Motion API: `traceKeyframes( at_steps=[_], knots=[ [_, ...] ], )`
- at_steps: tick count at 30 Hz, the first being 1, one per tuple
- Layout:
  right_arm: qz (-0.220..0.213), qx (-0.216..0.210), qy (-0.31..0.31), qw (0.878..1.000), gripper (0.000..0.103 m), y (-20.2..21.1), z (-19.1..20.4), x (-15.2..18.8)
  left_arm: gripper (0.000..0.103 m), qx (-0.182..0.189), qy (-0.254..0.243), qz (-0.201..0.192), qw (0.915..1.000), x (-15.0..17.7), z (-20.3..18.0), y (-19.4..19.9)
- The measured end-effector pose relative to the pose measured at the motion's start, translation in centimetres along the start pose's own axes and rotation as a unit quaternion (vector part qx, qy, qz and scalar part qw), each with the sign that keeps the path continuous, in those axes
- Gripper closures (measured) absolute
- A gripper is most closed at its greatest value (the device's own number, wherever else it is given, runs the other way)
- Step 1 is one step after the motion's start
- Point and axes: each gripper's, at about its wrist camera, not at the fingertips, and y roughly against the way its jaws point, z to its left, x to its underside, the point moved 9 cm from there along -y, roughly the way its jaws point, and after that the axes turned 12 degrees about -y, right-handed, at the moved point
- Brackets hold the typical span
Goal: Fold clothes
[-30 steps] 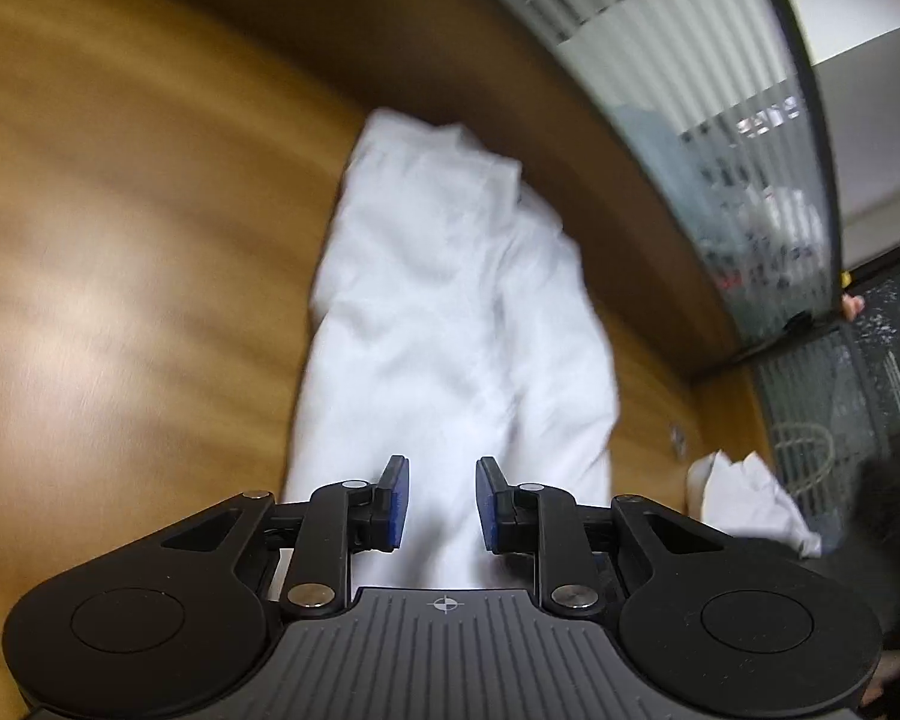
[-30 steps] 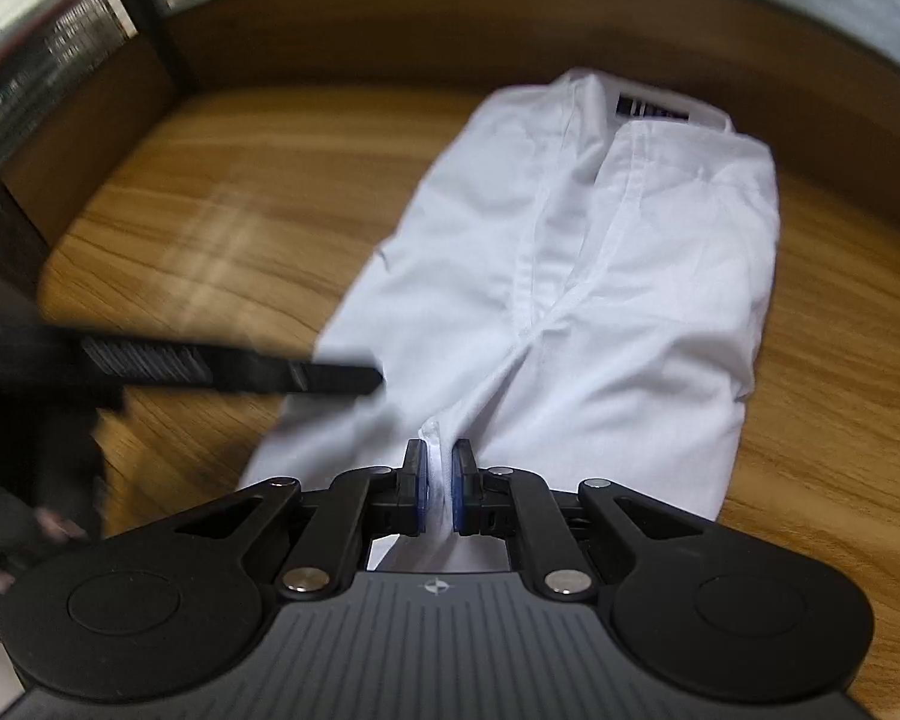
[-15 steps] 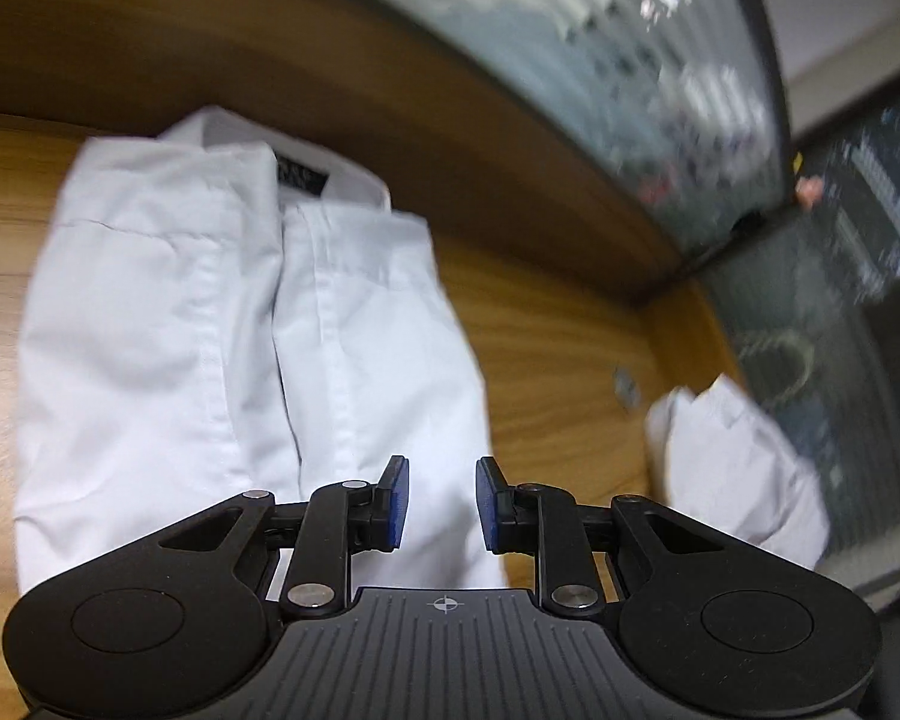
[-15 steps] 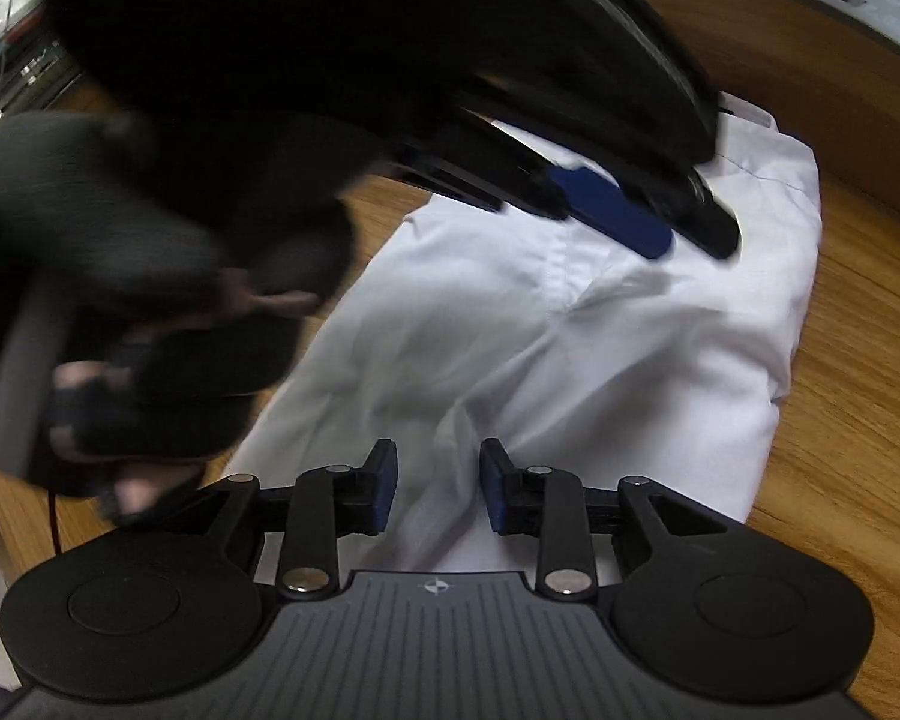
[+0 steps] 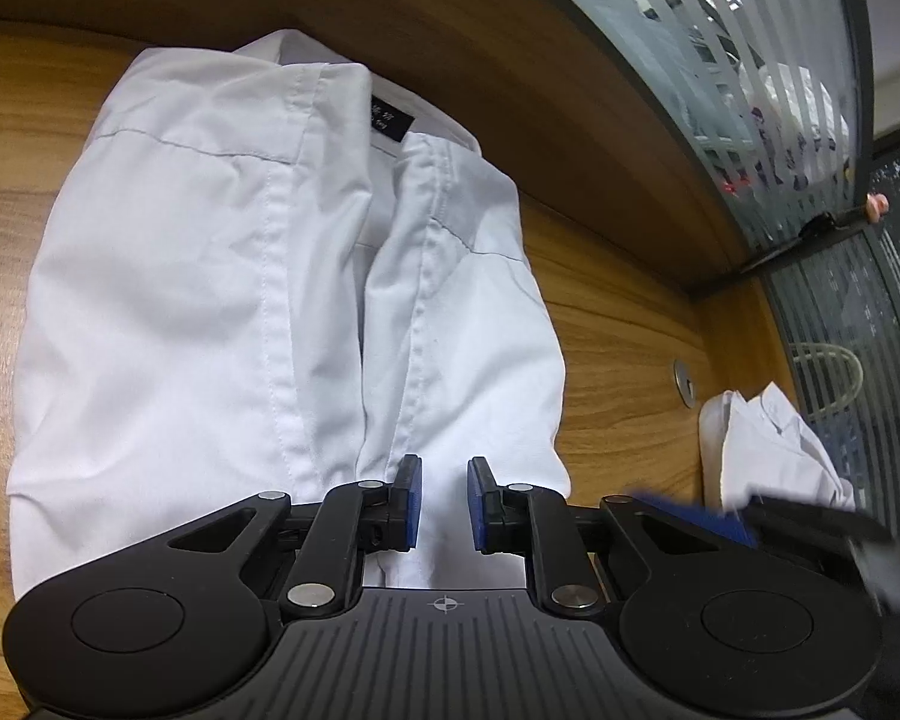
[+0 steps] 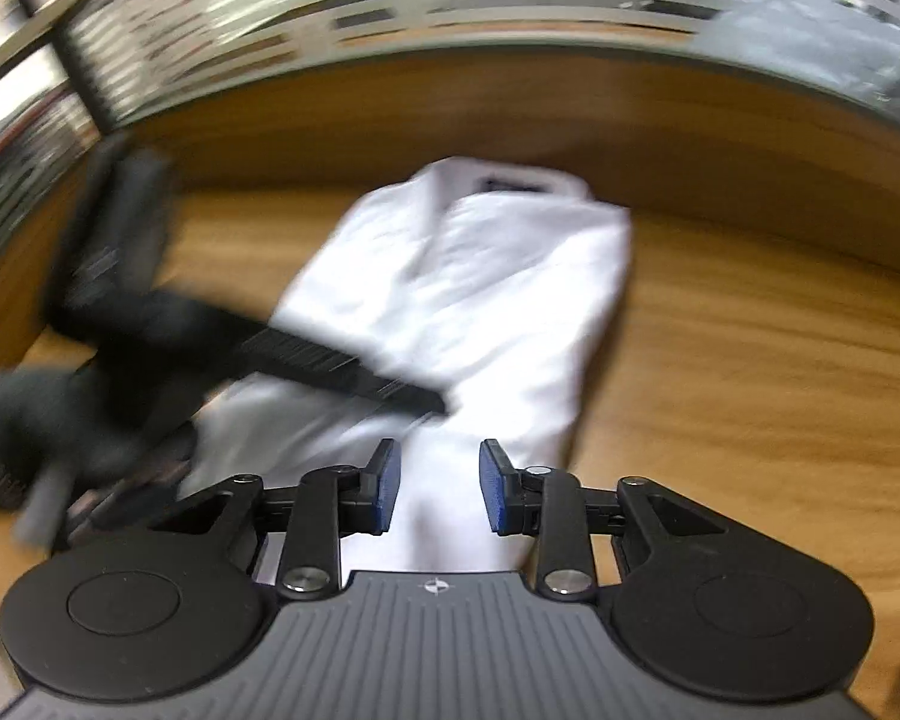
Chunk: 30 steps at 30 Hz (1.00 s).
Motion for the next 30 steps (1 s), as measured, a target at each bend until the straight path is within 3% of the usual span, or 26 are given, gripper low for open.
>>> traceKeyframes(
  at_steps=[3,7,11,15,17,19,23,30],
  knots=[
    [-0.006,0.014,0.0,1.0,0.09,-2.2,-1.4,-1.7,0.084,0.002,0.003,0.002,1.0,0.0,0.1,0.1],
    [-0.013,0.034,0.001,0.999,0.091,-5.2,-3.3,-3.9,0.084,0.002,0.003,0.005,1.0,-0.1,0.2,0.0],
    [0.014,0.043,-0.002,0.999,0.093,-8.1,-4.1,-3.5,0.083,0.002,0.008,0.008,0.9999,-0.1,0.4,-0.2],
    [-0.001,0.046,-0.006,0.999,0.093,-8.4,-4.5,-5.4,0.067,0.017,-0.003,-0.003,0.9998,-1.4,-0.5,0.3],
    [-0.009,0.048,-0.008,0.999,0.086,-8.5,-4.7,-6.4,0.066,0.015,-0.016,-0.02,0.9996,-2.7,-0.9,0.7],
    [-0.016,0.049,-0.01,0.999,0.078,-8.6,-4.9,-7.4,0.065,0.006,-0.02,-0.042,0.9989,-4.4,-0.8,1.1],
    [-0.032,0.052,-0.014,0.998,0.077,-8.8,-5.4,-9.3,0.066,-0.024,-0.028,-0.076,0.9965,-7.3,-0.1,1.2],
    [-0.021,0.061,-0.007,0.998,0.077,-11.9,-6.1,-11.1,0.074,-0.066,-0.027,-0.053,0.996,-8.7,2.1,-1.9]
  ],
)
